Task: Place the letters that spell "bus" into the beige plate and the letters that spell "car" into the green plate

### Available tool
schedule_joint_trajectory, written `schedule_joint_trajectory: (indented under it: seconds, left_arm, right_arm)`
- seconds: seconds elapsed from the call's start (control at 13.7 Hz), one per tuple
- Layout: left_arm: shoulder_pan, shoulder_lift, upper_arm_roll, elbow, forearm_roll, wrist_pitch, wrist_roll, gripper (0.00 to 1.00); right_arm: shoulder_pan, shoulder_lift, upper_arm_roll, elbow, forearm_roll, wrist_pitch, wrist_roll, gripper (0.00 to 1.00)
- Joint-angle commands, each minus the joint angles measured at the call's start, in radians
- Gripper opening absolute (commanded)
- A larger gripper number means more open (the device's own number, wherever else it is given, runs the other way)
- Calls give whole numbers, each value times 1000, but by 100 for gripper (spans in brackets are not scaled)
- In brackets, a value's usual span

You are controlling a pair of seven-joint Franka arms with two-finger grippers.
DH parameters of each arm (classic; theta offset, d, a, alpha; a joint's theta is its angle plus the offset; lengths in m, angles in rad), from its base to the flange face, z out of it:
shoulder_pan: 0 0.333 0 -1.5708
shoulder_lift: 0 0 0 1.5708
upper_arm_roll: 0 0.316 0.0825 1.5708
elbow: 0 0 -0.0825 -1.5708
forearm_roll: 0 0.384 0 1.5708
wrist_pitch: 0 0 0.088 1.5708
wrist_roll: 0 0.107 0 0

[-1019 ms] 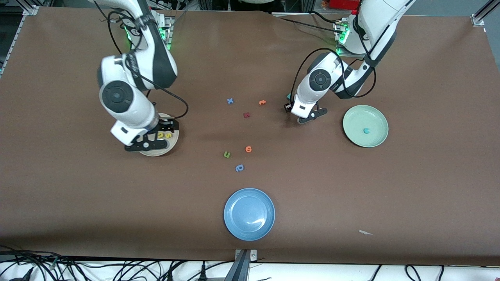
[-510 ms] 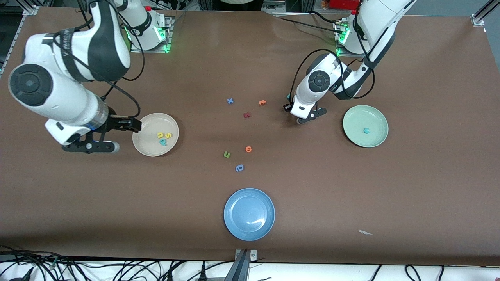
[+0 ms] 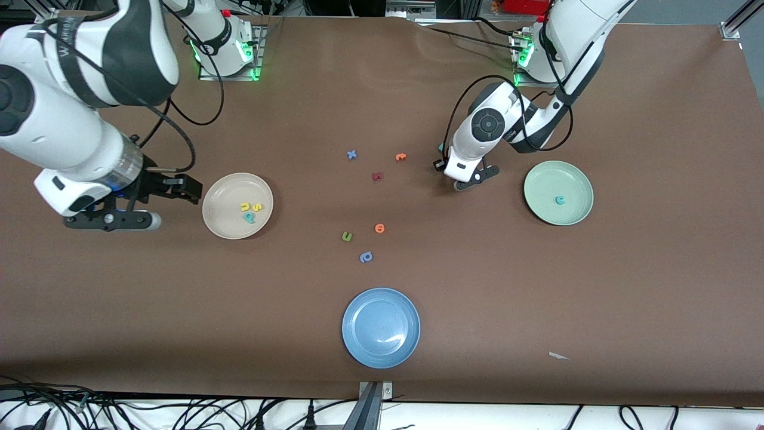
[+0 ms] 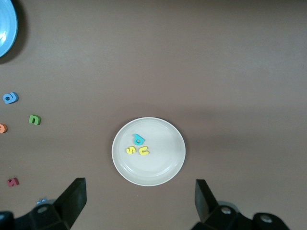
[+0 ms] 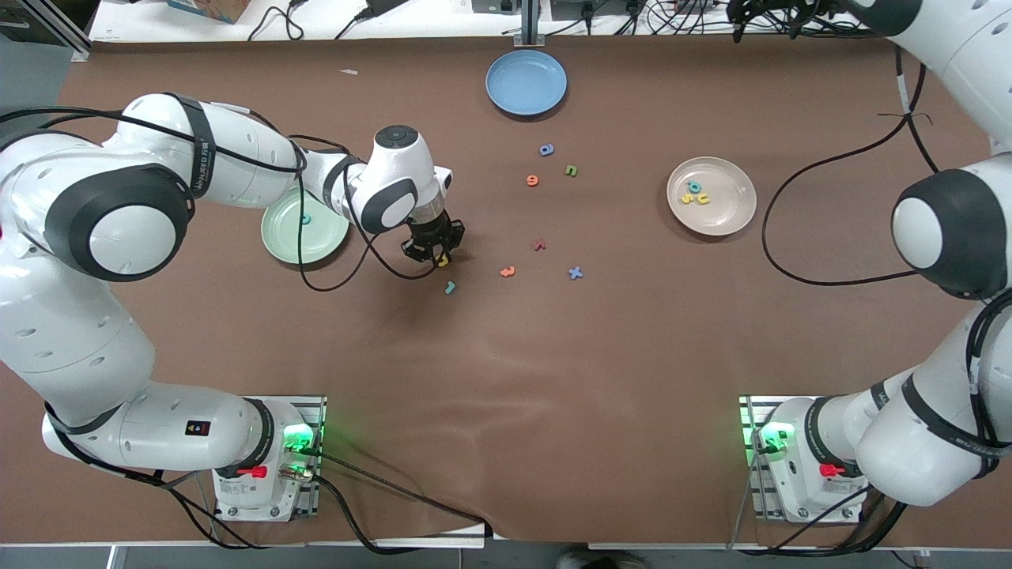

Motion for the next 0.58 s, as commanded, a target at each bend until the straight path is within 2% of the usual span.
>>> schedule_joint_trajectory:
  seconds: [0.0,0.07,0.22,0.29,0.36,0.51]
  left_arm:
    - [41,-29,8,82,38,-121,-6,0]
    - [73,-35,3,133,49,-205,21,0]
    - [147,-58,-1,229,44,-377,121,0]
    - [187,-64,-1,266,40,-442,164,0]
    - [228,-73,-3,298,37,-497,216,0]
    - [320,-95,-3,340,31,-595,352,0]
  right_arm:
    - [-223,-122,238,-38,-61,-23,-27,100]
    - [-306,-165,341,-58,-102,-42,-26,100]
    - [-518,-295,537,-177,-139,-40,-22,100]
    - [-599,-340,614,-222,-151,-37,-19,100]
    - [-638,-368,650,-261,-153,-34,-15,100]
    - [-655,-420,650,-336,-151,18,-22,100]
